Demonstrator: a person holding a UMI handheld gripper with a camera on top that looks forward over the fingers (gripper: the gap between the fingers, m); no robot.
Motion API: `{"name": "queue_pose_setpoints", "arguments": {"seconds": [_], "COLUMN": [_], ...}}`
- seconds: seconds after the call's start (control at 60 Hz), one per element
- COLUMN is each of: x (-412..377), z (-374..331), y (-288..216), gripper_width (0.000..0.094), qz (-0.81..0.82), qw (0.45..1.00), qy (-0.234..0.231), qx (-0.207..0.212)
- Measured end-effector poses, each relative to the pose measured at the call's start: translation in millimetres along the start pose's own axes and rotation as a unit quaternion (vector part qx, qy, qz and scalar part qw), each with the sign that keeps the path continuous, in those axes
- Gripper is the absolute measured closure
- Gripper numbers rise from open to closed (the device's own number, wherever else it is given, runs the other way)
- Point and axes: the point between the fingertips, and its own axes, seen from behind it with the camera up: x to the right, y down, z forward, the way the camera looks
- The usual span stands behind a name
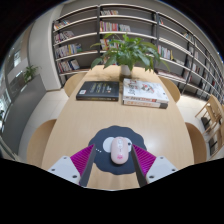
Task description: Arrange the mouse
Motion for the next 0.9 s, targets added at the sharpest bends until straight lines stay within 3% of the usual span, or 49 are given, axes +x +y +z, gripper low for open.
{"name": "queue_pose_setpoints", "arguments": {"seconds": [0.133,0.35,0.65,0.9], "x": [-9,-21,-46,-50], "z": [-71,-160,-207,-223], "y": [-16,3,68,93], "gripper_width": [0.0239,0.0240,0.0241,0.0240], "qz": [0.005,0.025,0.033,0.031], "qw": [0.999,0.995,0.996,0.996], "qy": [0.006,0.025,0.029,0.033], "qx": [0.045,0.090,0.074,0.071]}}
